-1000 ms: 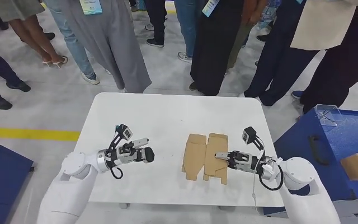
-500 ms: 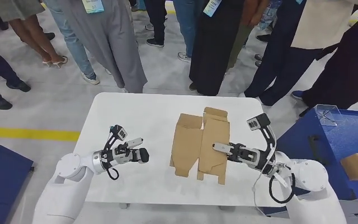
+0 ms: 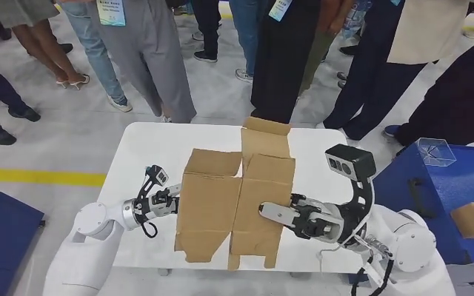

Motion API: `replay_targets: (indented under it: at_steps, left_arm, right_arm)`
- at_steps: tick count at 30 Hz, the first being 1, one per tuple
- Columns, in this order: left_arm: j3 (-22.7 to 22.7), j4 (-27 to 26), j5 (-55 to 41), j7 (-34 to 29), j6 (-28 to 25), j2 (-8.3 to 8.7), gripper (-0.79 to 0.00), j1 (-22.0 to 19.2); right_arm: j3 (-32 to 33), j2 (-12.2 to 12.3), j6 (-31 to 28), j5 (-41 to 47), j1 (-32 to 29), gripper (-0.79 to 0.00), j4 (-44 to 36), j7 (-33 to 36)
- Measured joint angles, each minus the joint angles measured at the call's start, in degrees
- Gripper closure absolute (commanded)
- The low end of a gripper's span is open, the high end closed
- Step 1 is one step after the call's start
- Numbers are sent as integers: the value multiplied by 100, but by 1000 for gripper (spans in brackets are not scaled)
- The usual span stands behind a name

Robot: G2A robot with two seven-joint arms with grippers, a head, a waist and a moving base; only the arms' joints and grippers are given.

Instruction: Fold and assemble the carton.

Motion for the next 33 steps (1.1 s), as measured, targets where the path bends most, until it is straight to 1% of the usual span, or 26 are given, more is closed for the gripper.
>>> replay_targets:
  at_steps: [2, 5, 8, 9, 13, 16, 17, 18, 21, 24, 26, 28, 31, 33]
  left_arm:
    - [0, 0, 0, 0, 0, 0, -785, 0]
    - [0, 0, 0, 0, 0, 0, -785, 0]
    - [0, 0, 0, 0, 0, 0, -785, 0]
    - [0, 0, 0, 0, 0, 0, -785, 0]
    - [0, 0, 0, 0, 0, 0, -785, 0]
    - [0, 0, 0, 0, 0, 0, -785, 0]
    - [0, 0, 0, 0, 0, 0, -785, 0]
    - [0, 0, 0, 0, 0, 0, -785, 0]
    - [0, 0, 0, 0, 0, 0, -785, 0]
    - [0, 0, 0, 0, 0, 0, -785, 0]
    - [0, 0, 0, 0, 0, 0, -785, 0]
    - [0, 0, 0, 0, 0, 0, -785, 0]
    - [0, 0, 0, 0, 0, 0, -785, 0]
    - [0, 0, 0, 0, 0, 0, -785, 0]
  right_arm:
    - [-87, -6, 181, 253, 27, 0, 68, -21]
    - [-336, -31, 750, 1092, 67, 0, 229, 15]
    - [-655, -84, 1708, 2788, 168, 0, 439, 39]
    - [-791, -109, 2107, 3483, 220, 0, 517, 52]
    - [-1329, -200, 3354, 5560, 334, 0, 733, 13]
    - [-1805, -287, 4194, 7251, 349, 0, 910, -478]
    - [-1948, -316, 4392, 7779, 363, 0, 972, -693]
    - [-2133, -355, 4590, 8516, 386, 0, 1063, -1021]
    - [-2526, -450, 4713, 10278, 568, 0, 1251, -1970]
    - [-2803, -531, 4595, 11368, 784, 0, 1338, -2658]
    - [-2918, -575, 4536, 11649, 863, 0, 1392, -2807]
    - [-3017, -624, 4483, 11702, 925, 0, 1456, -2844]
    - [-3057, -678, 4439, 11496, 1000, 0, 1483, -2795]
    - [-2979, -703, 4309, 11203, 1027, 0, 1472, -2665]
